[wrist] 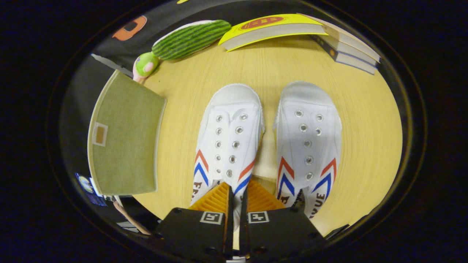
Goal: Open the storage box then place both shoes into the box .Put the left shoe in first, then the right shoe, with the right side of both shoes facing outward in a uniform manner.
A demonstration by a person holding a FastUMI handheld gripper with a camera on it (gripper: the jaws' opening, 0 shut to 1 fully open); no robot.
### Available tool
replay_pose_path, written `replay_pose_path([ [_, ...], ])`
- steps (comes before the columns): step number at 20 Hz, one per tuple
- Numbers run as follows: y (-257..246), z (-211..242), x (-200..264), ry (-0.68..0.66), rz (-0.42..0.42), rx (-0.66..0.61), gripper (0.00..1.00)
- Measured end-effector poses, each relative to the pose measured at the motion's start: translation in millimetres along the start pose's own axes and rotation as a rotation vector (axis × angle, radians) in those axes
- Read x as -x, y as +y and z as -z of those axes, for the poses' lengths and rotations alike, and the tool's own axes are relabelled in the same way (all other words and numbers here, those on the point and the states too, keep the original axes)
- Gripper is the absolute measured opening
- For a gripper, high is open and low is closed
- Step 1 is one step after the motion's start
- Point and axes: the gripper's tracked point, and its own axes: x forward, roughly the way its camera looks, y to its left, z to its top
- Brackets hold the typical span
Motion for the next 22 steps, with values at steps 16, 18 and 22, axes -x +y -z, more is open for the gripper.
replay_pose_path([
  [16,138.7,-33.1,120.8,-0.193,-0.224,0.013,0.06],
  [18,165.7,-37.5,137.0,-0.22,-0.235,0.017,0.06],
  [22,214.5,-45.3,145.7,-0.256,-0.228,0.021,0.06],
])
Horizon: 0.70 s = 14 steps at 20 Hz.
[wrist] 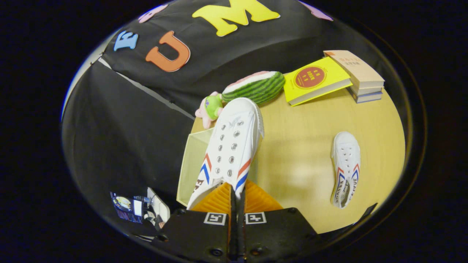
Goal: Open the storage box then place both shoes into the box .Put the left shoe in first, then the right shoe, with the right side of both shoes facing outward in a uniform manner.
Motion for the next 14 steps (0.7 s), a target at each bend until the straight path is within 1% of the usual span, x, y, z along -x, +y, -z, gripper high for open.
replay_pose_path([
  [2,24.3,4.2,-16.9,-0.005,0.01,0.018,0.06],
  [3,35.3,8.3,-26.0,0.004,0.002,0.018,0.06],
  [5,58.7,23.7,-50.7,0.053,-0.019,0.024,0.06],
  [9,89.2,53.3,-98.3,0.126,-0.031,0.048,0.06],
  [10,95.5,60.0,-109.6,0.138,-0.033,0.045,0.06],
  [12,96.6,58.4,-134.3,0.139,-0.026,0.041,0.06],
  [14,96.9,62.4,-154.1,0.126,0.015,0.054,0.06],
])
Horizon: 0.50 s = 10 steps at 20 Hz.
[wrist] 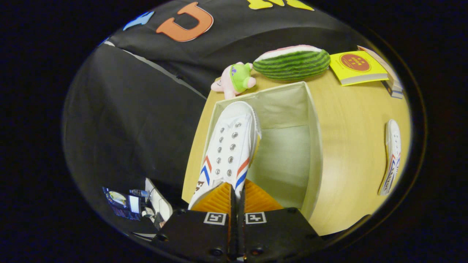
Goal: Open the storage box then place both shoes into the box .Put the left shoe in first, then the right shoe, with the right side of both shoes facing outward in a uniform manner.
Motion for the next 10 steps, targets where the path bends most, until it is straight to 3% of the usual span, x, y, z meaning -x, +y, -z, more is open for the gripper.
replay_pose_path([
  [2,-7.8,7.7,-16.0,0.001,0.054,0.014,0.05],
  [6,-5.7,14.5,-41.3,0.013,0.048,-0.008,0.06],
  [10,-8.7,17.5,-47.8,-0.007,0.098,0.105,0.06],
])
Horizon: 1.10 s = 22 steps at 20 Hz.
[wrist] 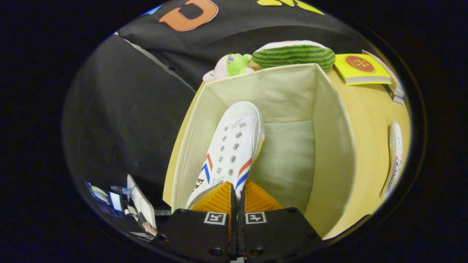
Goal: Open the storage box then place both shoes into the box .Put the left shoe in first, then the right shoe, with the right side of both shoes facing outward in a uniform manner.
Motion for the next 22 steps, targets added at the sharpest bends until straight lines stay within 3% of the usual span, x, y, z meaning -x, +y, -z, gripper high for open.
replay_pose_path([
  [2,9.7,-4.5,12.3,-0.033,-0.011,0.02,0.16],
  [3,5.3,-9.3,19.0,-0.056,0.024,0.072,0.38],
  [8,-11.2,-22.5,82.0,-0.187,0.169,0.299,1.0],
  [14,-64.6,0.3,142.2,-0.187,0.167,0.262,1.0],
  [22,-214.3,22.2,186.2,-0.159,0.308,0.106,1.0],
])
